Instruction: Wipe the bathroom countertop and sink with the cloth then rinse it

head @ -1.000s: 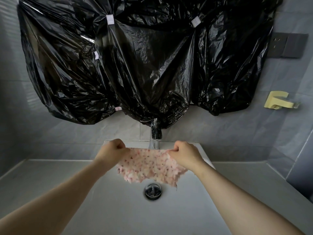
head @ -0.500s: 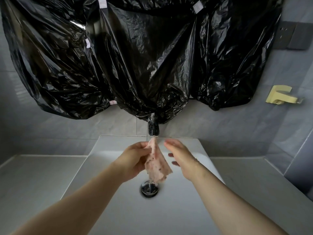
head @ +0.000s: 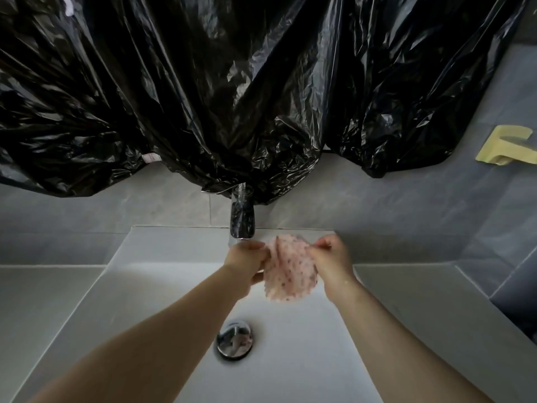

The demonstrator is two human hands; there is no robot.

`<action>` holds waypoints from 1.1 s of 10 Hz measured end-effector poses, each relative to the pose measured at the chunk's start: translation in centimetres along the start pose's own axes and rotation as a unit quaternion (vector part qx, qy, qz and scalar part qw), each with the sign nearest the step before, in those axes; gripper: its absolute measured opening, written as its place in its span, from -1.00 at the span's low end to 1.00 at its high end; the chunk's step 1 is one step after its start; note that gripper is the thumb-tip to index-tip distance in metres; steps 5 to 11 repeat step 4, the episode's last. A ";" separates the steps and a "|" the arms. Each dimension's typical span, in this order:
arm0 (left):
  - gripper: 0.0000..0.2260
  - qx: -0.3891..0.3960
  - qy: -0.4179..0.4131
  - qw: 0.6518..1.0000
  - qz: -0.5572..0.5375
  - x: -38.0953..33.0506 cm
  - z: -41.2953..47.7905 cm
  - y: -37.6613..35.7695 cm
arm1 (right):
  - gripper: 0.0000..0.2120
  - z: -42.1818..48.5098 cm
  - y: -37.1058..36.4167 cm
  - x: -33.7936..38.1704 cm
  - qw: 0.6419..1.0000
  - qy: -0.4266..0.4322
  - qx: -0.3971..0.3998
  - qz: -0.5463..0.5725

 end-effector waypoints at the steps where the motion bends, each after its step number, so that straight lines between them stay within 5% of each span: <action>1: -0.66 -0.074 -0.096 0.990 0.072 -3.0 3.2 -0.8 | -0.77 3.2 -1.4 1.9 0.981 0.096 0.023 -0.166; 2: -0.55 -0.095 -0.240 0.900 0.352 -4.9 3.0 -2.9 | -0.68 3.4 -3.8 0.9 0.897 0.169 0.090 -0.399; 3: -0.52 -0.038 -0.303 0.666 0.681 -1.5 3.4 -6.7 | -0.65 2.5 -6.1 -2.1 0.828 0.203 0.155 -0.500; 4: -0.52 -0.014 -0.248 0.646 0.721 0.1 4.4 -6.4 | -0.58 2.0 -6.9 -3.0 0.803 0.208 0.187 -0.525; 11: -0.52 -0.014 -0.248 0.646 0.721 0.1 4.4 -6.4 | -0.58 2.0 -6.9 -3.0 0.803 0.208 0.187 -0.525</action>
Point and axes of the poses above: each hand's wrist, its own z-axis towards the middle knuckle, its own y-axis out of the back of the hand, x = y × z, the point moved 10 cm from there along z, towards the middle knuckle, and after that the axes turned 4 degrees about y, right-handed, at the moved point
